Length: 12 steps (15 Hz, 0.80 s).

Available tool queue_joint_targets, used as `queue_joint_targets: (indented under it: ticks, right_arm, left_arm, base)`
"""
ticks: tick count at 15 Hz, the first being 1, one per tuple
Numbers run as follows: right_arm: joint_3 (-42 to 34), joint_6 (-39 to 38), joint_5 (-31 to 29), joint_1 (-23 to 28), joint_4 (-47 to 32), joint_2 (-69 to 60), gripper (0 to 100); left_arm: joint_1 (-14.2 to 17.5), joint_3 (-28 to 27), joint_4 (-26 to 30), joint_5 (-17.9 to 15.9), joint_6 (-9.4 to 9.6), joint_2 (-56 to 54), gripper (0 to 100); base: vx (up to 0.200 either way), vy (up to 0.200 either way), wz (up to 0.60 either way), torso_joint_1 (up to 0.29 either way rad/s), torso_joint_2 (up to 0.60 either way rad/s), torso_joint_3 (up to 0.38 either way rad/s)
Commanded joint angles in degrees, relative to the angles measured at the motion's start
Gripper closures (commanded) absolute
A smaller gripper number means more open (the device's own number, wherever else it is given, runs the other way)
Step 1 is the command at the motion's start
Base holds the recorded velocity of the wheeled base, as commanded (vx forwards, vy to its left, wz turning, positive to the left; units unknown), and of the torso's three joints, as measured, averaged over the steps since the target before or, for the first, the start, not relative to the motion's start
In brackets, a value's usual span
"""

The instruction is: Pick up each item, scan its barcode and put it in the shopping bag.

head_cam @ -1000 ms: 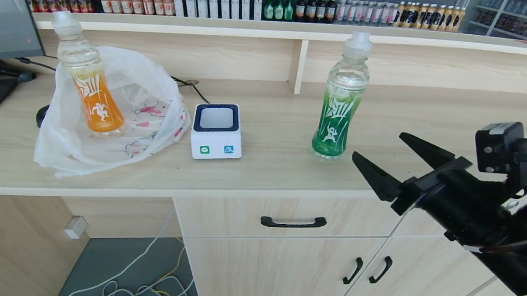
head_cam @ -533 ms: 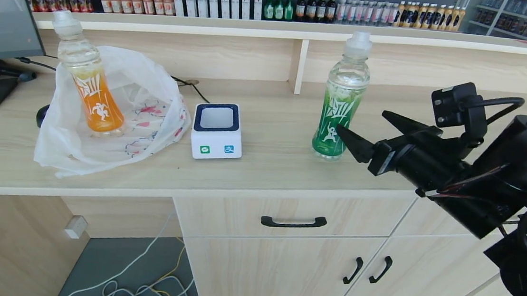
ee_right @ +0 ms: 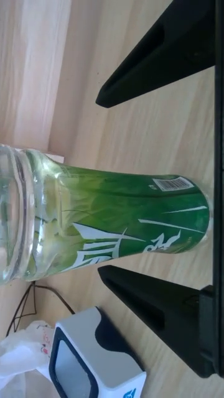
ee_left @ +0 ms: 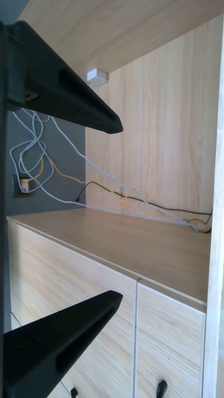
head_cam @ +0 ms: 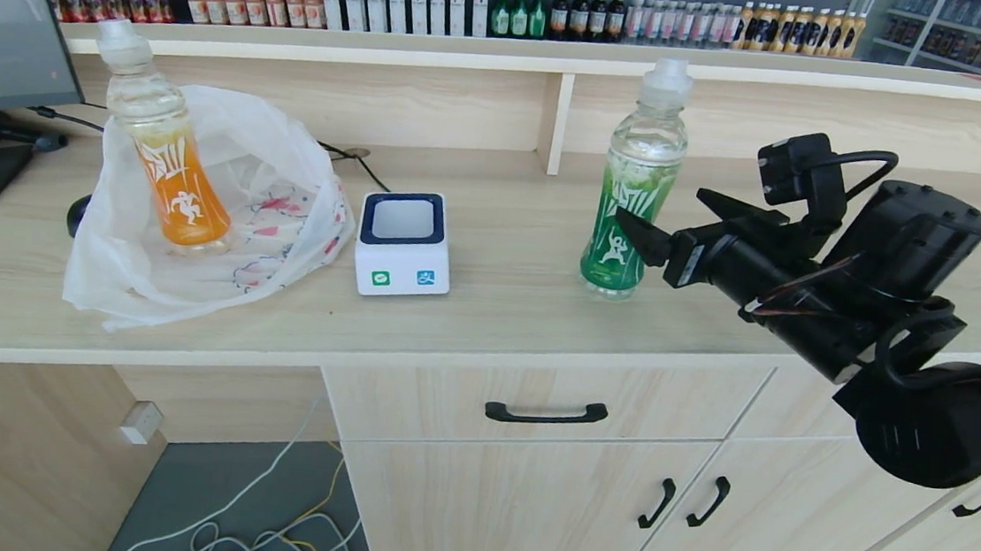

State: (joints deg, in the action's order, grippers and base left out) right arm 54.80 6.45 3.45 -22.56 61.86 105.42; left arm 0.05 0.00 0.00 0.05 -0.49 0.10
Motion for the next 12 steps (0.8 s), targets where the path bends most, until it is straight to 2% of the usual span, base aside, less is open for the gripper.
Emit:
queue_joint_targets:
  ticks: [1,4,12]
  right_arm:
    - [1.0,0.1,0.2,-0.1,-0.1,1.6,0]
    - [3.7,0.1,0.2,-0.6,-0.2,2.8,0]
    - [11.6,0.1,0.2,-1.9,-6.3,4.9,0]
  left_arm:
    - [0.0,0.0,0.0,0.0,-0.04,0.0,0]
    - [0.0,0.0,0.0,0.0,-0.04,0.1,0]
    - [0.0,0.0,0.0,0.0,-0.04,0.0,0]
  base:
    - [0.0,0.0,0.0,0.0,0.0,0.0]
    - [0.0,0.0,0.0,0.0,0.0,0.0]
    - [0.0,0.0,0.0,0.0,0.0,0.0]
